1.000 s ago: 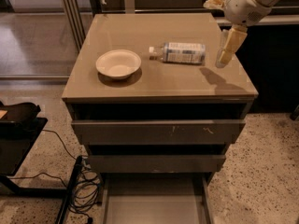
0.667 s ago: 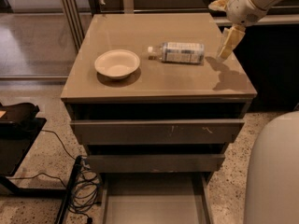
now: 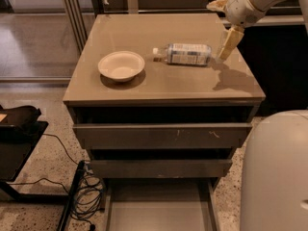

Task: Place blue plastic bottle into bottom drawer

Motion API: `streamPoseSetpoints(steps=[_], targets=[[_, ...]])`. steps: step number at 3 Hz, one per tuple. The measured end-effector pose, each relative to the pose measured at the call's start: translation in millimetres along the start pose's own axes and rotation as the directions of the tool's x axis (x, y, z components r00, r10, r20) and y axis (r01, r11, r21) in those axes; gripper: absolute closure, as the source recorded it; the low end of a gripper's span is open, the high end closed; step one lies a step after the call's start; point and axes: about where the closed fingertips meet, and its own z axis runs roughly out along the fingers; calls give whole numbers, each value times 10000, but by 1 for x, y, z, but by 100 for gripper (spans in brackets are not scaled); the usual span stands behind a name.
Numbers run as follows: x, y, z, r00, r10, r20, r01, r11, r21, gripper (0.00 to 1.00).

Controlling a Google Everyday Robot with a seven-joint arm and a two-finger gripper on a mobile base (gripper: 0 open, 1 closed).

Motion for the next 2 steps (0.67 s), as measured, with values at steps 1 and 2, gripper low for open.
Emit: streamPoseSetpoints(steps=[1,2], targets=[[-13,-10,27,9974,-241,676,259,9993,-252,0],[-30,-16,49,9906,-388,1311,454,9978,-475,0]])
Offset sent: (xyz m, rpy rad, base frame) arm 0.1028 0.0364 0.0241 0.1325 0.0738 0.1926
